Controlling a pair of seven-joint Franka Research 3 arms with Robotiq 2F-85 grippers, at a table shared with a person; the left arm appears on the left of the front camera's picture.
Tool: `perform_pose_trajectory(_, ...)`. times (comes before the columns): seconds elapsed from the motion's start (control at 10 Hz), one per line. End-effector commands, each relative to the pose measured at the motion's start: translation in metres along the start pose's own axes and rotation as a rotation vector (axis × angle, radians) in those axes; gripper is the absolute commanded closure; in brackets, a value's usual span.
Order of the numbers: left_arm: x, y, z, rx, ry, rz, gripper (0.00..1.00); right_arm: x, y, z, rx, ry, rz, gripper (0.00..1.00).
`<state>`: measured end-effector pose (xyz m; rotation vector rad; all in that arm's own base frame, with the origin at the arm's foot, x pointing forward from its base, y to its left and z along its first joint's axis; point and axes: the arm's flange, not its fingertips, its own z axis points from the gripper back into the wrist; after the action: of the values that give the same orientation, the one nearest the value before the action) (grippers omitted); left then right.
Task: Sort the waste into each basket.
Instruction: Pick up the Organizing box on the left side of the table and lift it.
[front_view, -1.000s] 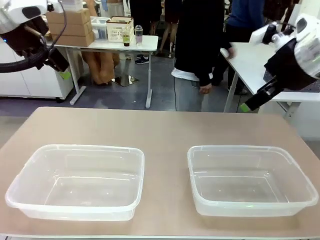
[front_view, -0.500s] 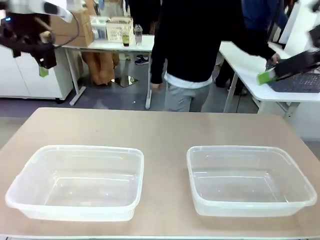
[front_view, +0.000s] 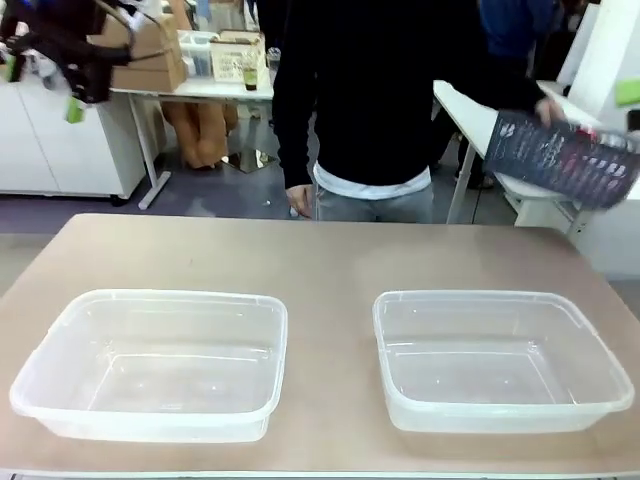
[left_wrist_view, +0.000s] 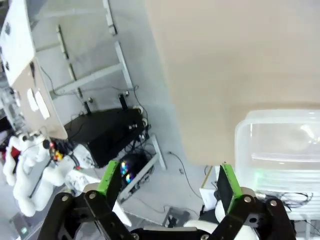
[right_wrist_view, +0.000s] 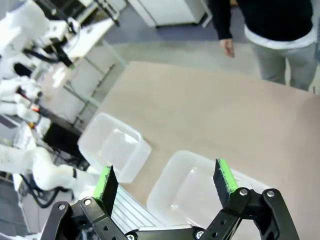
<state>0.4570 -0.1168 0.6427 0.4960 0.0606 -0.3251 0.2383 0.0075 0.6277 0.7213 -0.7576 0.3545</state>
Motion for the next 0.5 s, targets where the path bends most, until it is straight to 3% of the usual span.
perform_pose_trajectory(0.0, -0.017, 0.002, -0.013, 0.018, -0.061, -0.031, 0.00, -0.001, 0.005, -0.007, -0.002, 0.002, 0.058, 0.00)
perform_pose_trajectory(0.4, -0.011, -0.002, -0.003, 0.009, -0.053, -0.016, 0.00, -0.001, 0.005, -0.007, -0.002, 0.002, 0.058, 0.00)
